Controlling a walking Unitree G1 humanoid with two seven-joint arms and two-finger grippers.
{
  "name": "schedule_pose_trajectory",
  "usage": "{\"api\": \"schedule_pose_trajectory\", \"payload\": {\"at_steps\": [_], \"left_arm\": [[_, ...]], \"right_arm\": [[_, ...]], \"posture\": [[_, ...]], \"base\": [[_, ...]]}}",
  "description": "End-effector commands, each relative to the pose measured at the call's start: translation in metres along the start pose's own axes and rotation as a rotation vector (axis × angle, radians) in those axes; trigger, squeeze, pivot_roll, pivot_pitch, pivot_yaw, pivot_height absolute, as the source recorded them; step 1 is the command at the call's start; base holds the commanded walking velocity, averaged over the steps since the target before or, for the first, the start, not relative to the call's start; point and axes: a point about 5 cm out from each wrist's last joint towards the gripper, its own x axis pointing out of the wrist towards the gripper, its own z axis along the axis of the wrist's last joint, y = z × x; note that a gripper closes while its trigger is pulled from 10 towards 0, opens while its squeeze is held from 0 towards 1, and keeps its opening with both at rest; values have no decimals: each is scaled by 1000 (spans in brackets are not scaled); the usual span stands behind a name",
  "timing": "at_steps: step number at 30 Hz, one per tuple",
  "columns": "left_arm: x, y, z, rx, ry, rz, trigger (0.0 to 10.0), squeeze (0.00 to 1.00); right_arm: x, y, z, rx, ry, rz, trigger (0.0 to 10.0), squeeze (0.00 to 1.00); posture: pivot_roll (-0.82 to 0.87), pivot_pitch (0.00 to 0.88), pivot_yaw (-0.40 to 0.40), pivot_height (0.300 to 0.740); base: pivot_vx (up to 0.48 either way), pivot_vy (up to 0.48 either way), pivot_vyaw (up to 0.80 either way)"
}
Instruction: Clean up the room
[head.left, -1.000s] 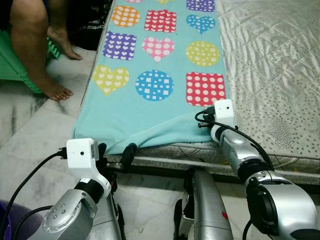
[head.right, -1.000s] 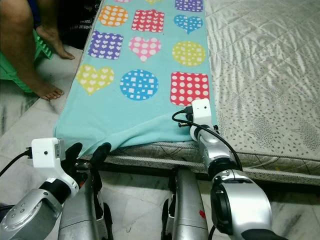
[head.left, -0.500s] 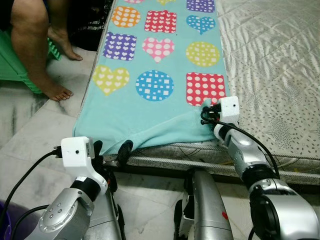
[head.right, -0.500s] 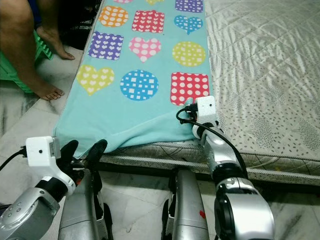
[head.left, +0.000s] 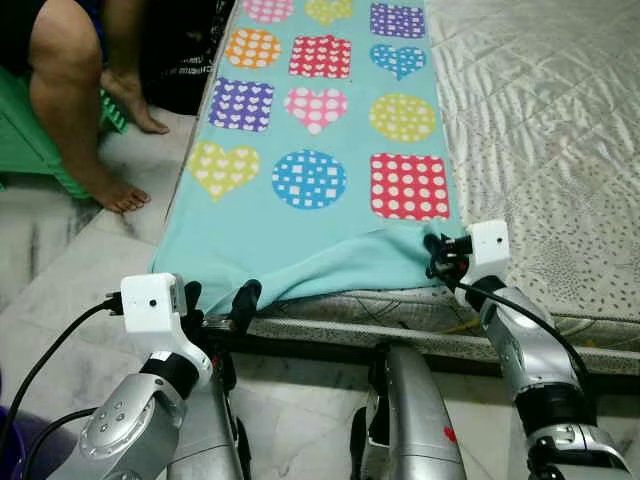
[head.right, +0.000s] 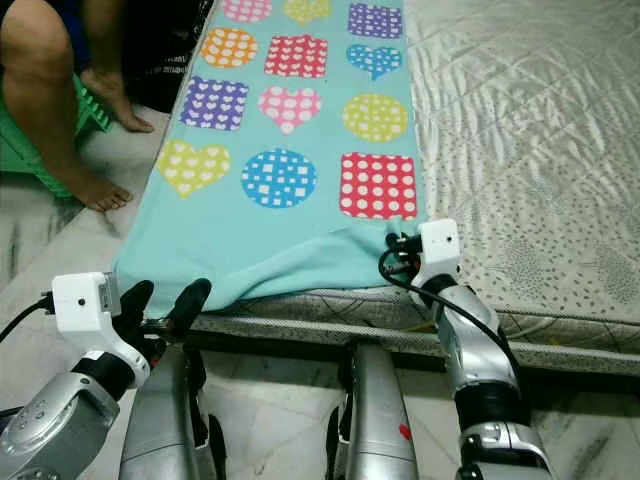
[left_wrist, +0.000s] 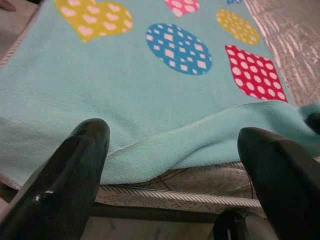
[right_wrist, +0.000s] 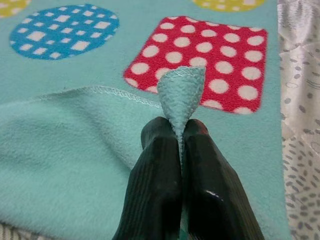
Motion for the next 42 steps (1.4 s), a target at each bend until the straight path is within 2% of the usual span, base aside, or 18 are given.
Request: {"api": "schedule_pose_trajectory", "payload": {"at_steps": [1,11,41,42], "left_arm": [[-1,4,-3,9,11,10,10000,0],[0,6,-2,15,7,8,10000,0],[0,6,-2,15,7,8,10000,0],[5,8,-2,21,2,-5,10000,0]], "right_arm": [[-13,-2,-7,4,26,36,0,0],[-34,-4,-14,-12,44,81,0,0],[-34,-4,-14,-12,44,81,0,0],[-47,-8,-15,-54,64,74,3882,0]], "posture": [[90,189,-38,538],[70,174,-23,538],[70,174,-23,538],[41,147,1,538]], "base": [[0,0,0],[0,0,0],[0,0,0],[0,0,0]]}}
